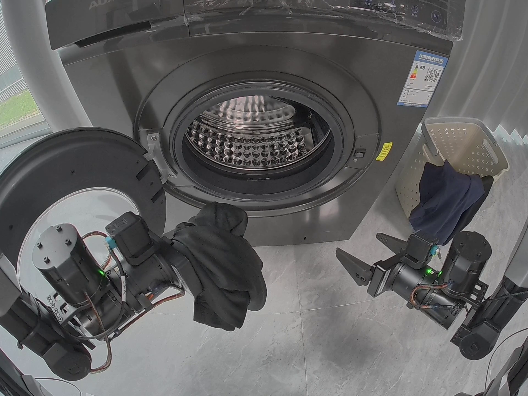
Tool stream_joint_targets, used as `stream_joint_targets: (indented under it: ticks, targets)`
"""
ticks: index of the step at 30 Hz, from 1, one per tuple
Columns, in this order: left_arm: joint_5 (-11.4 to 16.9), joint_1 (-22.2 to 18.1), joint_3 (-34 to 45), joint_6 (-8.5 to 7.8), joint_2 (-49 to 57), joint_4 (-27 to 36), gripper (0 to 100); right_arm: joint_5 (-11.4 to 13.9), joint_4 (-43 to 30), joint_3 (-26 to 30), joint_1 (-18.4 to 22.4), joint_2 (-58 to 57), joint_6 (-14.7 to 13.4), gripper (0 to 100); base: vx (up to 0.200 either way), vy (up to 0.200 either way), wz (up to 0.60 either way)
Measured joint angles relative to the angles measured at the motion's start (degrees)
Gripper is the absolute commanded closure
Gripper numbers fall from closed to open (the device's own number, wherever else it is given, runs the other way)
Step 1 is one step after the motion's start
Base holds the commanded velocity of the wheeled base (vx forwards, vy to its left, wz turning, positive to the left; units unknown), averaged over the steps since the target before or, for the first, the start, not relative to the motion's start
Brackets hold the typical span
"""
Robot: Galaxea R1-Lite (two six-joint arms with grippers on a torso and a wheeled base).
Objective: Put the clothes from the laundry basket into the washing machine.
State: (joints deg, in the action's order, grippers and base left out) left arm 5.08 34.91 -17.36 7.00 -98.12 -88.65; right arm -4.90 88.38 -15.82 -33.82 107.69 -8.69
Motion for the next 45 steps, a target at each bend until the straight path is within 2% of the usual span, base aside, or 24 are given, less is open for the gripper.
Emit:
stream_joint_targets:
  ticks: [19, 27, 34, 38, 45]
  targets:
    - [0.1, 0.5, 1.0, -0.07, -0.4, 0.0, 100, -0.1, 0.0, 0.7, -0.4, -0.9, 0.0, 0, 0.200, 0.000, 0.00]
    - [0.1, 0.9, 1.2, -0.07, -0.5, 0.0, 100, 0.3, 0.0, 2.6, -0.9, -1.2, 0.2, 0, 0.000, 0.000, 0.00]
    - [-0.1, 1.6, 0.5, -0.11, -0.8, 0.0, 100, 0.5, 0.0, 4.4, -3.9, -2.1, 0.4, 0, 0.000, 0.000, 0.00]
    - [-0.5, 2.8, -1.5, 0.15, -2.5, 0.0, 100, 0.4, 0.0, 4.4, -5.3, -2.8, 0.4, 0, 0.000, 0.000, 0.00]
    - [-0.6, 3.6, -9.4, -0.77, -10.0, 0.0, 100, 0.4, 0.0, 4.6, -6.6, -3.4, 0.3, 0, 0.000, 0.000, 0.00]
